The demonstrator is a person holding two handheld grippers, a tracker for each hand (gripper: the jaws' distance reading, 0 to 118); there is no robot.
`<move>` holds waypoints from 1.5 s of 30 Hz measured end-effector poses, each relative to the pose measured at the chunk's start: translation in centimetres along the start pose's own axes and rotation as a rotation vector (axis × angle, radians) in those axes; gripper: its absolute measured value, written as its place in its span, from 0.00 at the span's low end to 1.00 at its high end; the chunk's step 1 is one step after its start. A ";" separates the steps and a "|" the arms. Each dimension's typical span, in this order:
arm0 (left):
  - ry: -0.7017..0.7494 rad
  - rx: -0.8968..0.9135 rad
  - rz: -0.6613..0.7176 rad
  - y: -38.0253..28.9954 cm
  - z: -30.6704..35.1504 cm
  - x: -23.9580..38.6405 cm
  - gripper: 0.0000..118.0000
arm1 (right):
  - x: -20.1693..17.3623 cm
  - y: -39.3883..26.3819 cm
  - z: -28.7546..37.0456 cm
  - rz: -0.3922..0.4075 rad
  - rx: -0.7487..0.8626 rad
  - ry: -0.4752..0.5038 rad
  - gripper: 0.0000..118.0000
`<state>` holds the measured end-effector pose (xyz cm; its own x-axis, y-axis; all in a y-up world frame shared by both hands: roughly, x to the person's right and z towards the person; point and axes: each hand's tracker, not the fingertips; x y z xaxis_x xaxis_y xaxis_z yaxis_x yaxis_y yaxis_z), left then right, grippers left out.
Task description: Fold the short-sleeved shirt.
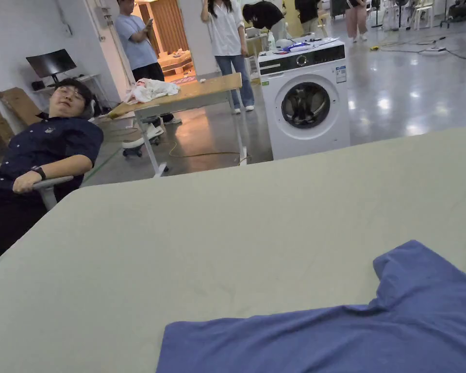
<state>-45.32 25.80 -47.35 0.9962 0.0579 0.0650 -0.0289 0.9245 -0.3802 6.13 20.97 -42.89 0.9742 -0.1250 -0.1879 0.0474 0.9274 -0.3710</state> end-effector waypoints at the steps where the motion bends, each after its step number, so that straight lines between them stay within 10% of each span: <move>1: -0.008 -0.012 0.021 0.2 -1.8 -0.9 0.74 | -0.3 0.3 0.2 0.001 -0.002 -0.003 0.00; 11: 0.087 -0.413 0.141 -0.8 -25.3 -9.0 0.62 | 3.7 -2.7 1.9 -0.065 -0.081 -0.099 0.00; 16: 0.089 -0.456 0.168 -2.0 -28.5 -9.1 0.20 | 6.6 -3.6 3.0 -0.106 -0.124 -0.190 0.00; 27: 0.126 -0.601 0.081 -2.5 -32.1 -7.8 0.03 | 9.9 0.7 -2.2 -0.110 -0.141 -0.115 0.00; 29: 0.123 -0.651 0.056 -1.9 -32.9 -7.6 0.03 | 10.7 3.0 -6.4 -0.078 -0.221 -0.099 0.21; 30: 0.125 -0.668 0.057 -1.7 -33.2 -7.7 0.03 | 11.1 4.0 -8.8 -0.059 -0.278 -0.098 0.52; 32: 0.129 -0.690 0.048 -1.3 -33.6 -7.4 0.03 | 12.0 4.9 -13.5 -0.039 -0.360 -0.089 0.67; 41: 0.157 -0.717 -0.086 -1.2 -34.2 -5.2 0.03 | 15.7 5.4 -31.1 0.066 -0.621 -0.233 0.63; 44: 0.138 -0.702 -0.016 -1.3 -33.5 -6.0 0.03 | 15.7 4.8 -33.4 0.030 -0.691 -0.231 0.02; 45: 0.133 -0.696 0.004 -1.4 -33.3 -6.3 0.03 | 15.5 4.3 -33.5 0.049 -0.723 -0.234 0.01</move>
<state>-48.78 11.63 -77.92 0.9991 -0.0266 -0.0342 -0.0179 0.4659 -0.8846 14.00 11.25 -77.87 0.9967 0.0633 -0.0511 -0.0745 0.4579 -0.8859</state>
